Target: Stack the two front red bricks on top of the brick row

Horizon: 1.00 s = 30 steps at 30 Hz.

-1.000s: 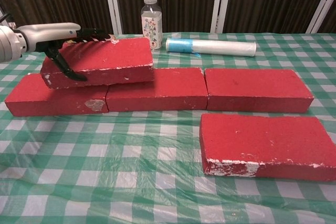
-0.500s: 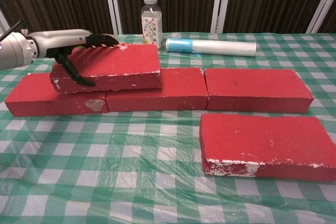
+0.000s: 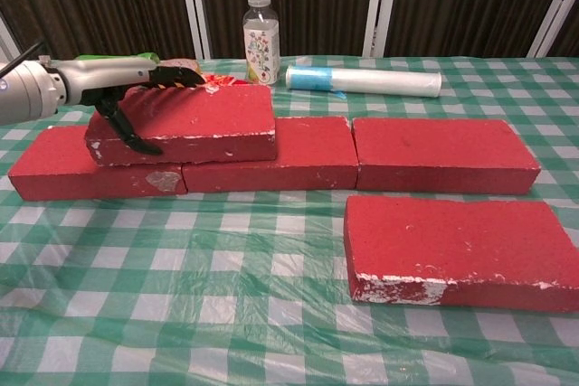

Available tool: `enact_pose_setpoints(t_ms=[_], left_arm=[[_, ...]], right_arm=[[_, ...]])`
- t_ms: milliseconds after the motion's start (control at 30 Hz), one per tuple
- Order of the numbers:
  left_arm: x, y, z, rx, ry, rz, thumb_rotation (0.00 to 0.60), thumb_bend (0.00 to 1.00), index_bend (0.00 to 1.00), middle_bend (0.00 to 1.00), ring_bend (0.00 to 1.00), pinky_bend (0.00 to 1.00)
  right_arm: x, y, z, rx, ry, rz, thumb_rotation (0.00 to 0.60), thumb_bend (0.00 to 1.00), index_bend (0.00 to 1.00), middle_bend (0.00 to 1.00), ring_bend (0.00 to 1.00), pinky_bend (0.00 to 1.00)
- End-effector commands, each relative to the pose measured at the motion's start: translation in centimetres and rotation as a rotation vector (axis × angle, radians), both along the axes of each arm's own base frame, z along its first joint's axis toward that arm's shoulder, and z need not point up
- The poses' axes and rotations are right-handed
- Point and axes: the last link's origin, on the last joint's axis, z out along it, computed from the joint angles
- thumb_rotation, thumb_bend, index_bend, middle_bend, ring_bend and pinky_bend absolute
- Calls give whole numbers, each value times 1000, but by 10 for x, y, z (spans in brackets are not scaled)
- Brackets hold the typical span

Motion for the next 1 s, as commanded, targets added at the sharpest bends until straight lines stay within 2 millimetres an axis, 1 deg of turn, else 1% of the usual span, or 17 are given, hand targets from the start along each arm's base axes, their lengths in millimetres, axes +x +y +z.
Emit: enact_pose_setpoints(t_ms=[33,300,467,667,867,1000], left_arm=[[0,0,0,-4,-1,5,600,267,0,410,267,340],[-2,0,0,-12,6,9,600,258,0,376,210,253],[-3,0,0,-13,12,12,600,248,0,314,146,200],[-4,0,1,-12,12,17,600,233,0,184,59,159],[-4,-2,1,-17,12,16,600,233,0,132,31,148],[-4,-2,1,-20,11,17,600,226,0,80,5,138]], right_arm=[[0,0,0,-2,0,0,548,120,0,0,0,0],[0,0,-1,-1,4,-3,547,120,0,0,0,0],[0,0,-1,-2,6,-4,547,120,0,0,0,0],[0,-1,-2,-2,6,-6,547,120,0,0,0,0],[0,0,-2,-2,7,-6,546,120,0,0,0,0],[0,0,-2,-3,7,-6,548,119,0,0,0,0]])
